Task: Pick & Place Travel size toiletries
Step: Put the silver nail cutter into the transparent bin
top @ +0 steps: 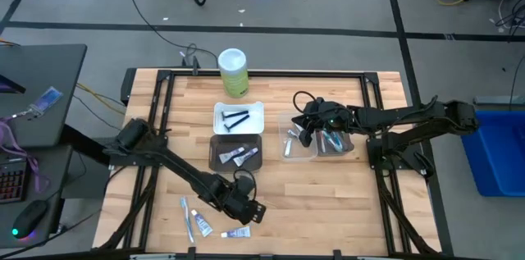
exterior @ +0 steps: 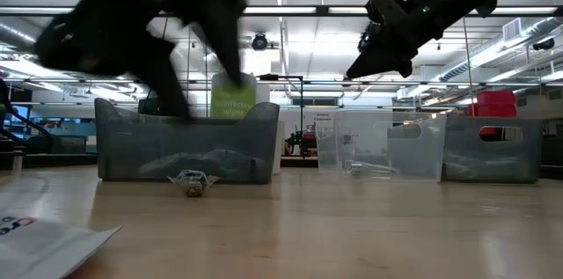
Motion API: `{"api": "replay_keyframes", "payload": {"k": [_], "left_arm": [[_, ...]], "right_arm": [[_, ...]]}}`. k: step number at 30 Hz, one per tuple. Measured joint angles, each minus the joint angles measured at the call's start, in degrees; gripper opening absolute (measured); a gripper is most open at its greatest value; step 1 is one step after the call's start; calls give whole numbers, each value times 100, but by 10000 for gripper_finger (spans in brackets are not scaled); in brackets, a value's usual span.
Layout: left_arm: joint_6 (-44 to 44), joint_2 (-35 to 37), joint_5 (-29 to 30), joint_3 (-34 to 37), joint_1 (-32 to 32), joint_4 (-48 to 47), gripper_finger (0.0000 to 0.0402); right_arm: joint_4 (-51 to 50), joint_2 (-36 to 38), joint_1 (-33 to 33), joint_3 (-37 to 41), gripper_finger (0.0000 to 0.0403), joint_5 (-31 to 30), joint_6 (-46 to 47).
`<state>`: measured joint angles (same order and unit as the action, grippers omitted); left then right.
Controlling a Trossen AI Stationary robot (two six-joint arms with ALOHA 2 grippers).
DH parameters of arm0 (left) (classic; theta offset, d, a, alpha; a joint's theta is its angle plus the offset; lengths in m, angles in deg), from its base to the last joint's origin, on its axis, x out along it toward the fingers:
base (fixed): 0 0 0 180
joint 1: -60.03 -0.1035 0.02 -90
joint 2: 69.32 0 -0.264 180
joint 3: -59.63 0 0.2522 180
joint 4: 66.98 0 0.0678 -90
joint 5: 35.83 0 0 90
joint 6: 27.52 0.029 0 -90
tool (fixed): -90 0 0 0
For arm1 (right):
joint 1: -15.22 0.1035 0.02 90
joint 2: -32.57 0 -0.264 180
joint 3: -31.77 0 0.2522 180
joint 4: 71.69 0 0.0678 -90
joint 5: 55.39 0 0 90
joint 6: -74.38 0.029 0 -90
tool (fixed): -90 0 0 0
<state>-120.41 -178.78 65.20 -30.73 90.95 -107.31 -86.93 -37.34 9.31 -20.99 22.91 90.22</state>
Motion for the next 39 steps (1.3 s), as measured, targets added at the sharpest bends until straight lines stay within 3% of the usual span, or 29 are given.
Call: {"api": "replay_keyframes", "payload": {"k": [4, 9, 19, 28, 39], "left_arm": [[-640, -243, -330, 7, -47, -197, 181], [-995, -289, -50, 5, -114, -649, 181], [-943, -316, 273, 4, -432, -904, 181], [-745, -316, -430, 4, -586, -1148, 181], [-882, -316, -370, 4, -616, -1397, 180]], "right_arm": [[22, 0, 1, 0, 14, 4, 0], [63, 0, 2, 0, 14, 13, 0], [115, 0, 0, 0, 14, -4, -22], [184, -2, 2, 0, 14, -7, -22], [193, -2, 2, 0, 14, -9, -22]]}}
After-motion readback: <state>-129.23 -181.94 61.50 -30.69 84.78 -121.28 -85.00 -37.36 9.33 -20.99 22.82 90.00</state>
